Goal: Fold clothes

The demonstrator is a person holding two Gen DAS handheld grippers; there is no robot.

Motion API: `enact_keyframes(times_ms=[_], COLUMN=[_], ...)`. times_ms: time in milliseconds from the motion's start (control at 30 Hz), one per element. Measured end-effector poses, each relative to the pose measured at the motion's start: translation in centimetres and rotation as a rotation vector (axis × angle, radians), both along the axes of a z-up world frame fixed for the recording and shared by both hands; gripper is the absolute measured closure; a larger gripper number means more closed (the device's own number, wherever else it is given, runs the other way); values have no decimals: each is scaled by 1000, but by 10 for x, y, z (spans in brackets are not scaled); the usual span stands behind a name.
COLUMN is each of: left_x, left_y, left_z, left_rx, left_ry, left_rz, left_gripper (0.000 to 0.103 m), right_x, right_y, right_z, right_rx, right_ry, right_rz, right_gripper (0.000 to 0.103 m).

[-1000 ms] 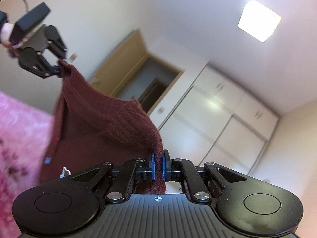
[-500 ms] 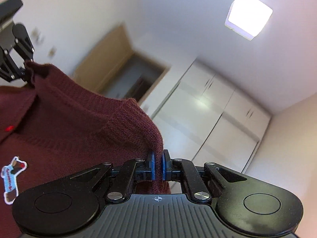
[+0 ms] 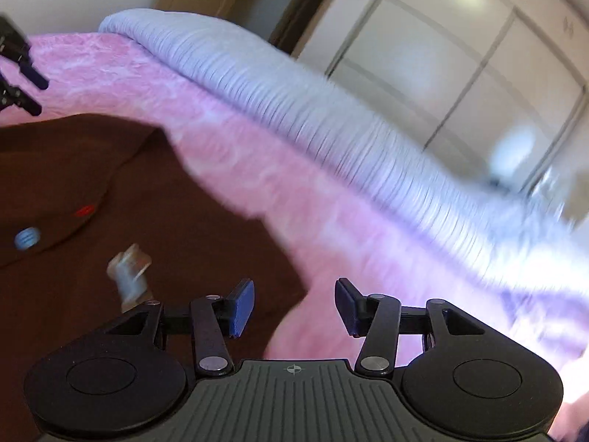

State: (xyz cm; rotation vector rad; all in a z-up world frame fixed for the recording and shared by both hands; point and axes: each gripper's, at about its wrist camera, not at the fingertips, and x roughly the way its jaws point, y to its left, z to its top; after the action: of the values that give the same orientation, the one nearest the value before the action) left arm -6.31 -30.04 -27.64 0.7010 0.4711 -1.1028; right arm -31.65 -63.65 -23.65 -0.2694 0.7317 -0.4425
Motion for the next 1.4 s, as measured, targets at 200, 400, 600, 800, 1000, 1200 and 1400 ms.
enact_keyframes(times_ms=[200, 400, 600, 800, 1000, 1200, 1400], left_x=[-58, -148, -226, -241, -237, -235, -226], left_y=[99, 176, 197, 173, 167, 173, 171], left_z=[29, 27, 7, -17, -17, -11, -15], left_rx=[-26, -15, -42, -35, -28, -33, -37], left_ry=[25, 12, 16, 8, 26, 49, 51], left_rz=[14, -28, -112, -86, -90, -115, -25], left_gripper=[59, 44, 41, 44, 45, 45, 45], right_x=[-84, -147, -177, -166, -154, -168, -171], right_y=[64, 164, 245, 270, 261, 248, 247], right_z=[5, 10, -12, -56, -57, -44, -57], right_rx=[153, 87, -27, -107, -55, -9, -102], right_ry=[-22, -8, 52, 135, 94, 69, 106], right_rz=[-13, 109, 250, 259, 234, 206, 157], right_gripper=[51, 50, 50, 50, 50, 50, 50])
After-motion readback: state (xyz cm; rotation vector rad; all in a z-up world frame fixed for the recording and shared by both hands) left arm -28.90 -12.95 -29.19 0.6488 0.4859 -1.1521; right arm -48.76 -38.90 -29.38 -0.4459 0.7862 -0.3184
